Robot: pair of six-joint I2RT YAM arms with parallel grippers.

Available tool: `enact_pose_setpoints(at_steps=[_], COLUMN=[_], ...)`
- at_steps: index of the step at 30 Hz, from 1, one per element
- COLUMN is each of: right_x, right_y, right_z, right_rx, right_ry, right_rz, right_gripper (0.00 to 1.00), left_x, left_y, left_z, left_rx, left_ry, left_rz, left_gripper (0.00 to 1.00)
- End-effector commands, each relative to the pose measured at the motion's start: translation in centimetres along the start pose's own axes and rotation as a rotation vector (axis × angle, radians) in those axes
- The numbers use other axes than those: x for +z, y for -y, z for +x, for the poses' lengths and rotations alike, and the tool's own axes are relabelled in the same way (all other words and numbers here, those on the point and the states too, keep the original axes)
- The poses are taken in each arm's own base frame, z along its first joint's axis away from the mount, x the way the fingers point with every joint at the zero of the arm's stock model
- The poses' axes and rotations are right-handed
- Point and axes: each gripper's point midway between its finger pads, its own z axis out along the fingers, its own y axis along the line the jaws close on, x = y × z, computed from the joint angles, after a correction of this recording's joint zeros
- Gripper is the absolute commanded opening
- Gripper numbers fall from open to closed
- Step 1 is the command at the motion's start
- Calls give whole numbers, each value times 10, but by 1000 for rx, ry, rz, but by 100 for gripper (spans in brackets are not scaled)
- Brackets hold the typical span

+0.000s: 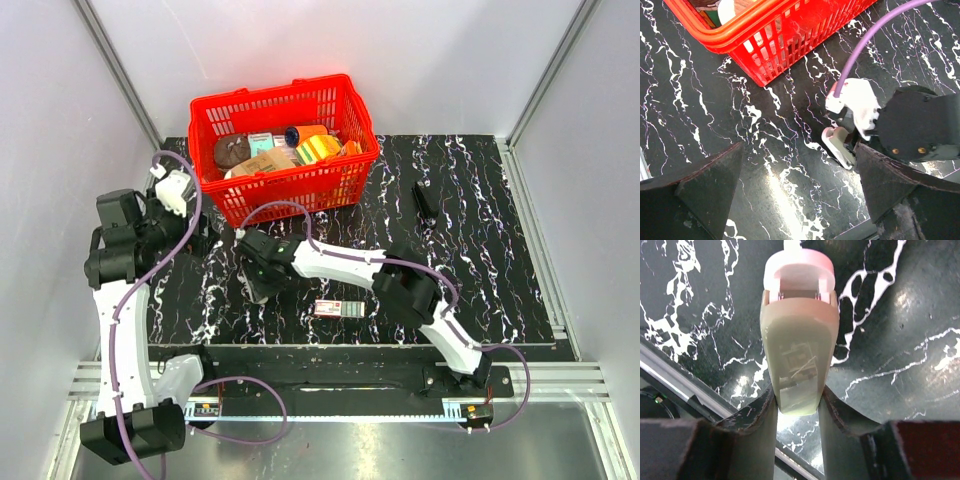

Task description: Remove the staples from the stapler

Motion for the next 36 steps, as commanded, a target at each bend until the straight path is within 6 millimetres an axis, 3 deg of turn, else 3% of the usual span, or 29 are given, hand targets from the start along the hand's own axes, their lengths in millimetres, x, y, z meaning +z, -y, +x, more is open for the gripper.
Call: enact_pose_setpoints(at_steps=[1,4,9,15,21,23,25,28,32,36], right_x=[12,10,-17,-63,-114,-136,-159,-200,-243,-257], right_y=[4,-1,-5,-6,15,40,78,159,268,351], right_z=[4,-4,-23,-53,-86,-100,-110,-122,-112,-94], right_rx=[-16,-5,-40,-58,-41,-15,44,193,350,457], right_ry=[-54,-36,23,138,251,306,348,425,514,507], right_rz=[53,46,55,60,74,122,174,251,450,622], right_gripper=[40,61,82,87,91,90,91,90,92,93], left_x=[-1,2,3,3,4,4,4,4,7,9], left_y=[-5,-8,-14,-13,-14,-14,-14,-13,-11,-7], left_z=[2,6,13,16,21,22,24,26,31,36], left_rx=[-6,-13,-2,-7,-3,4,12,21,24,22], left_ry=[-1,-23,-44,-50,-62,-64,-65,-68,-78,-93], left_rz=[-28,-33,-61,-63,-66,-67,-65,-58,-44,-15], left_gripper=[99,99,99,99,99,99,99,99,99,99])
